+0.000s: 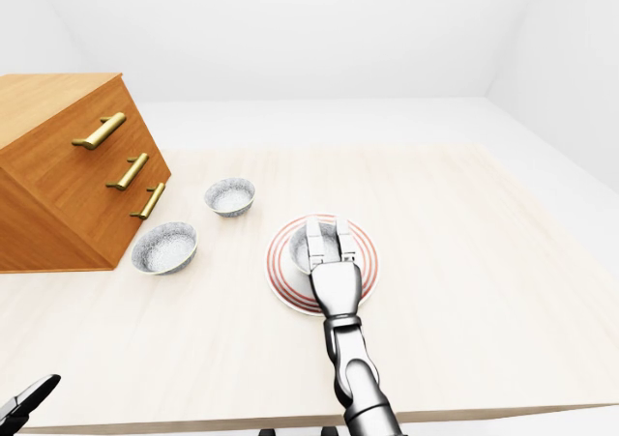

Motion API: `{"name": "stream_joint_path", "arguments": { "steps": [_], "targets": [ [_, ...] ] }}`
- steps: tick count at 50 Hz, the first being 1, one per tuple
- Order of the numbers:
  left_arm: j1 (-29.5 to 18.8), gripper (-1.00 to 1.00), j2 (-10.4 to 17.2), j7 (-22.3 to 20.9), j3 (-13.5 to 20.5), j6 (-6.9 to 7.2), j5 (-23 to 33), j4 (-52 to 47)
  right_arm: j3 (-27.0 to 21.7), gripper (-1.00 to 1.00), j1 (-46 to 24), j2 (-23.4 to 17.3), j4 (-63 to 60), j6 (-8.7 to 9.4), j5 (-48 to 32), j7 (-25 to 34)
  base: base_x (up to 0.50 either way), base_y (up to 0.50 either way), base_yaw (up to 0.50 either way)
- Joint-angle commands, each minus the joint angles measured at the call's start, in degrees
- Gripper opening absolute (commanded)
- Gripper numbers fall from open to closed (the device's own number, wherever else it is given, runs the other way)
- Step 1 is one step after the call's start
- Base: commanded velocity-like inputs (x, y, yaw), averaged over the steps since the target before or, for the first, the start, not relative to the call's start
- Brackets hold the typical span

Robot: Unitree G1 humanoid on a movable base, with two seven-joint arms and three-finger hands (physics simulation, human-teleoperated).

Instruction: Put the bowl at the front on the plate.

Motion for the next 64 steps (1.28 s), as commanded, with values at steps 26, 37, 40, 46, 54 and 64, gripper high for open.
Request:
{"name": "stream_joint_path", "arguments": {
  "steps": [26, 37, 40, 46, 54, 64],
  "targets": [
    [0.01, 1.0, 0.09, 0.4, -0.17, 0.04, 0.29, 0.03, 1.17, 1.0, 4.5, 1.47, -31.03, 0.0, -16.01, 19.82, 0.0, 0.0, 0.0],
    [-0.28, 1.0, 0.16, 0.45, -0.51, -1.1, 0.6, 1.19, 4.66, 1.0, 4.67, 3.42, -39.58, 0.0, -21.11, 25.04, 0.0, 0.0, 0.0],
    [0.14, 1.0, 0.03, 0.46, -0.48, -0.64, 0.25, 0.42, 4.05, 1.0, 2.09, 4.22, -40.25, 0.0, -22.42, 27.22, 0.0, 0.0, 0.0],
    [-0.01, 1.0, 0.07, 0.15, -0.22, -0.37, 0.07, 0.32, 2.82, 1.0, -3.17, 5.96, -41.87, 0.0, -25.8, 32.37, 0.0, 0.0, 0.0],
    [0.17, 1.0, 0.04, 0.17, -0.51, -0.74, 0.11, 0.45, 2.02, 1.0, -6.48, 6.97, -44.27, 0.0, -29.94, 36.27, 0.0, 0.0, 0.0],
    [0.14, 1.0, 0.0, -0.34, -0.27, -0.62, 0.09, 0.31, 6.64, 1.0, -14.98, -2.09, -46.23, 0.0, -30.42, 45.54, 0.0, 0.0, 0.0]
  ]
}}
